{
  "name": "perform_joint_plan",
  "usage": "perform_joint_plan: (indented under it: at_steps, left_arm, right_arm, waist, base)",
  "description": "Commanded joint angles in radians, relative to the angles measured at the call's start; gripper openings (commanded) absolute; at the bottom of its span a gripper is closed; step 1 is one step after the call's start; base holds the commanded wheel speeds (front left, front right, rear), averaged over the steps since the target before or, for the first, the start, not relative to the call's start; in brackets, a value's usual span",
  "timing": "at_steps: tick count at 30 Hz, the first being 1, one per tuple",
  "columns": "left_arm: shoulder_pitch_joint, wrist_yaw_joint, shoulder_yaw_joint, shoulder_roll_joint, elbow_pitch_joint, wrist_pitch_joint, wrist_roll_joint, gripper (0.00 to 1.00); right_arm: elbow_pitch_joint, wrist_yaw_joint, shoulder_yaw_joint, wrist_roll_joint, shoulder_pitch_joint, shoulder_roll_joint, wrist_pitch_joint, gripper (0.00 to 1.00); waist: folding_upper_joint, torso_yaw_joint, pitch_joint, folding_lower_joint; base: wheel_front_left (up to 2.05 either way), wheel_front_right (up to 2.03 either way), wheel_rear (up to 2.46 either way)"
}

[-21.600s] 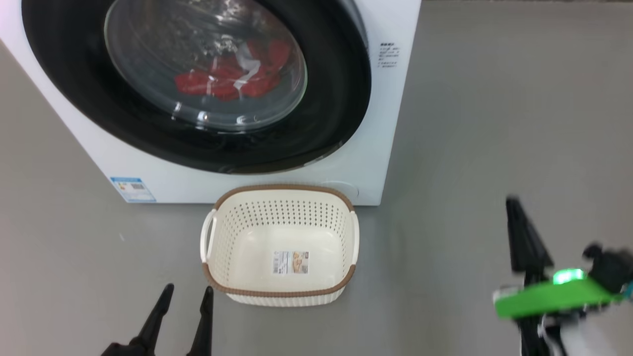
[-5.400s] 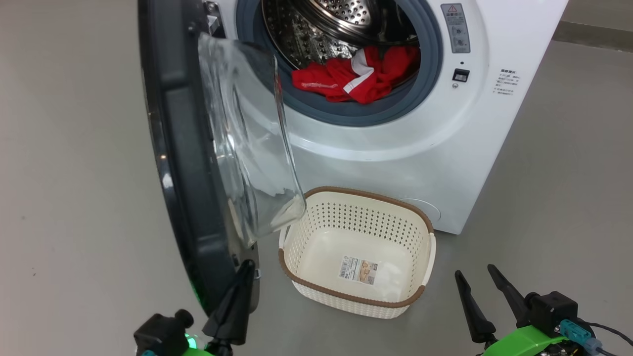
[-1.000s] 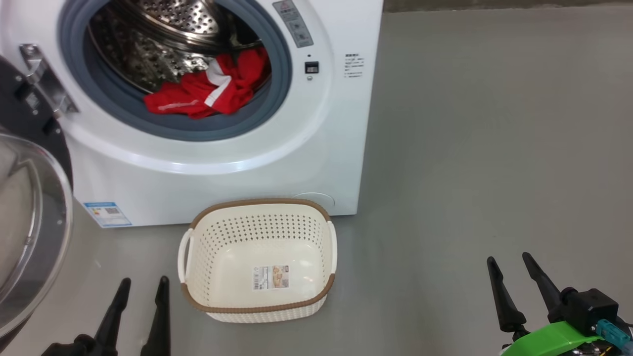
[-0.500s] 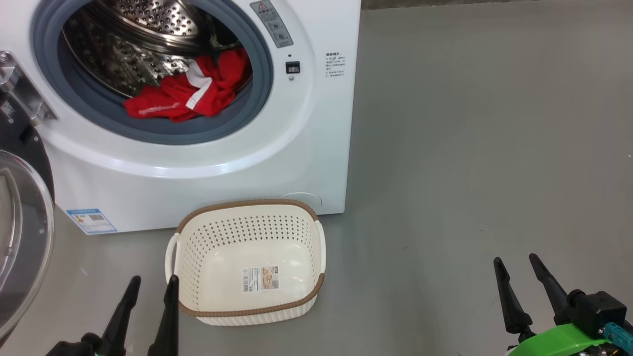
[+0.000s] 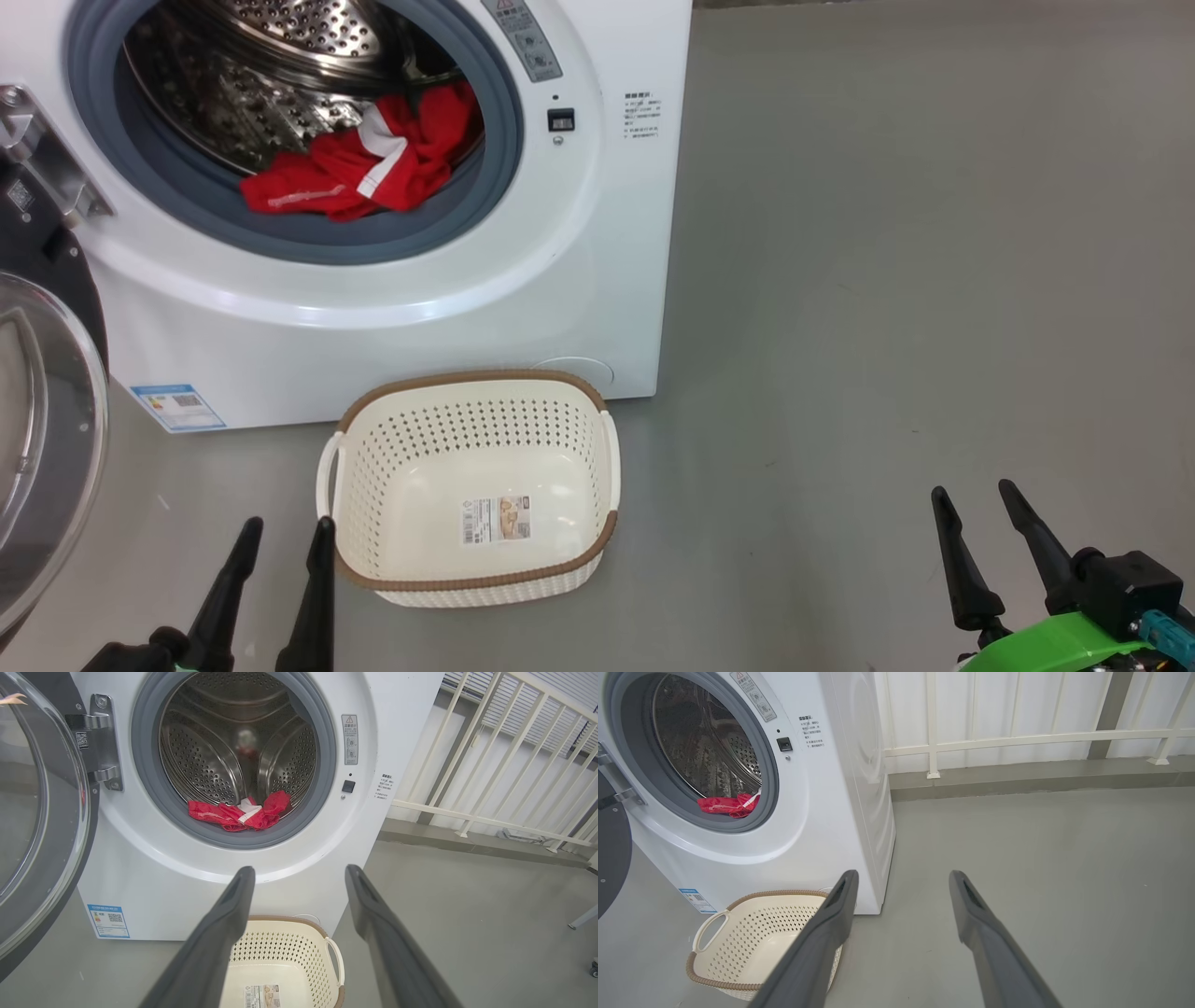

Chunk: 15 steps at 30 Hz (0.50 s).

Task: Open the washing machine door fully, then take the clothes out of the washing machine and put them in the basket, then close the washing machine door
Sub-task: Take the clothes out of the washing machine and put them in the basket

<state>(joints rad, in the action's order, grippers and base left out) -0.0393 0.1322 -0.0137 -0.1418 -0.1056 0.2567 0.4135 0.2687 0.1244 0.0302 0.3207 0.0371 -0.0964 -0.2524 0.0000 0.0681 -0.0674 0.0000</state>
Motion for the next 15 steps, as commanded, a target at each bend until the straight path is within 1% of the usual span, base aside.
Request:
perform_joint_plan:
  at_steps: [1, 7, 15]
  left_arm:
    - [0.03, -0.002, 0.032, -0.019, 0.027, 0.005, -0.003, 1.0]
    - [0.038, -0.002, 0.028, -0.025, 0.028, 0.005, 0.004, 1.0]
    - [0.052, -0.002, 0.029, -0.033, 0.024, 0.005, 0.013, 1.0]
  right_arm:
    - [-0.024, 0.006, -0.02, 0.001, -0.02, -0.014, -0.009, 1.0]
    - [-0.024, 0.006, -0.025, -0.002, -0.025, -0.012, -0.009, 1.0]
    - [-0.024, 0.006, -0.026, -0.005, -0.033, -0.006, -0.009, 1.0]
  waist:
    - [0.0, 0.0, 0.0, 0.0]
    - [0.0, -0.003, -0.01, 0.0]
    - [0.0, -0.004, -0.021, 0.0]
  base:
    - [0.0, 0.0, 0.0]
    - [0.22, -0.22, 0.0]
    - [0.79, -0.79, 0.0]
